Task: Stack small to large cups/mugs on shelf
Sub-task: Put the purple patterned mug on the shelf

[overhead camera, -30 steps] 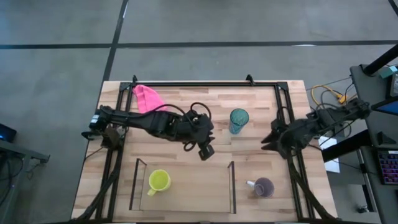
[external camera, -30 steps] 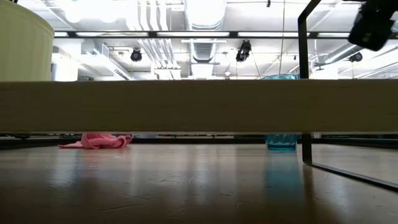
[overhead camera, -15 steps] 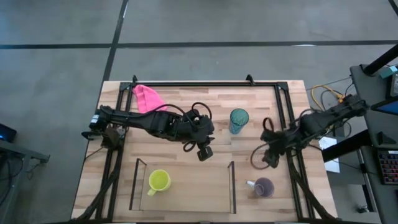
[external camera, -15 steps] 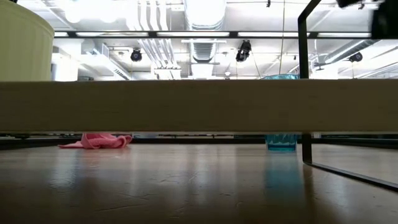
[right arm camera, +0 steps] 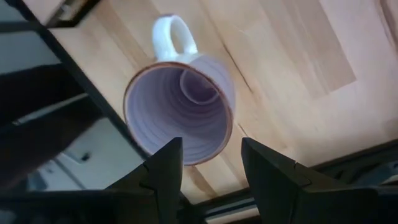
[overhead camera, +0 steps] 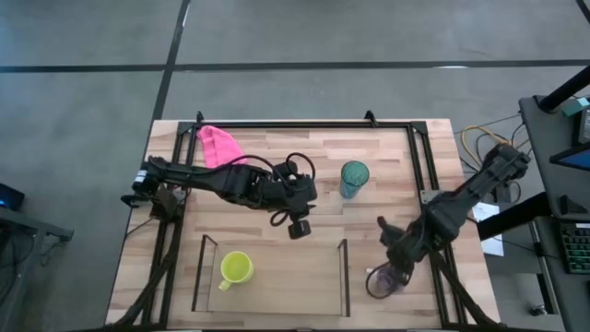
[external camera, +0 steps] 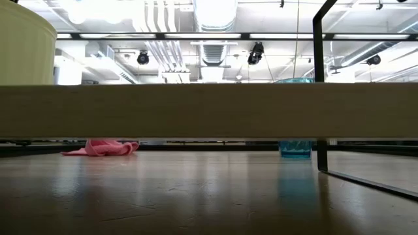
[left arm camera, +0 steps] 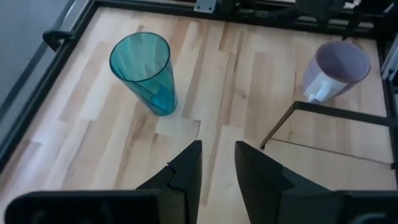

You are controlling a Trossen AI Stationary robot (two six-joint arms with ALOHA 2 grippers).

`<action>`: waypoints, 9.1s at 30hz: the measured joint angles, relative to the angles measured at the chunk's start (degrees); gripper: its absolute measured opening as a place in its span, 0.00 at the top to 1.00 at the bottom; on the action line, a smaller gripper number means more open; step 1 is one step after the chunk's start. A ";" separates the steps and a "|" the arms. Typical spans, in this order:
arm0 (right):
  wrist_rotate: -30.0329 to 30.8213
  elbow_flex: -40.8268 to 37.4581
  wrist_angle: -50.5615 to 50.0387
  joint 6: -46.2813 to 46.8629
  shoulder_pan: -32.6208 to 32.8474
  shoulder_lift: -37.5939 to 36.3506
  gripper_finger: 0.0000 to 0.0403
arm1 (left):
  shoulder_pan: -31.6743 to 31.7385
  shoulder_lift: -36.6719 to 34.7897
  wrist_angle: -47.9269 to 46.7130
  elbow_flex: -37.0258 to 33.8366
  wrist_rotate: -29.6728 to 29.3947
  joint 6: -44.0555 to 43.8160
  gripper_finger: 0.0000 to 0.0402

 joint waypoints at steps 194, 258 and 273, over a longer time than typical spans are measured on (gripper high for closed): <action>7.05 71.57 -8.79 -73.29 -22.33 58.21 0.97 | 3.53 -17.16 -23.76 -0.72 -13.31 -3.87 0.80; 5.87 71.60 -3.14 -75.22 -21.64 58.21 0.78 | 5.54 -16.37 -23.76 -0.81 -13.51 -0.88 0.80; 4.49 71.57 -0.73 -75.20 -20.78 58.21 0.80 | 6.50 -16.39 -23.76 -0.83 -13.51 -0.85 0.80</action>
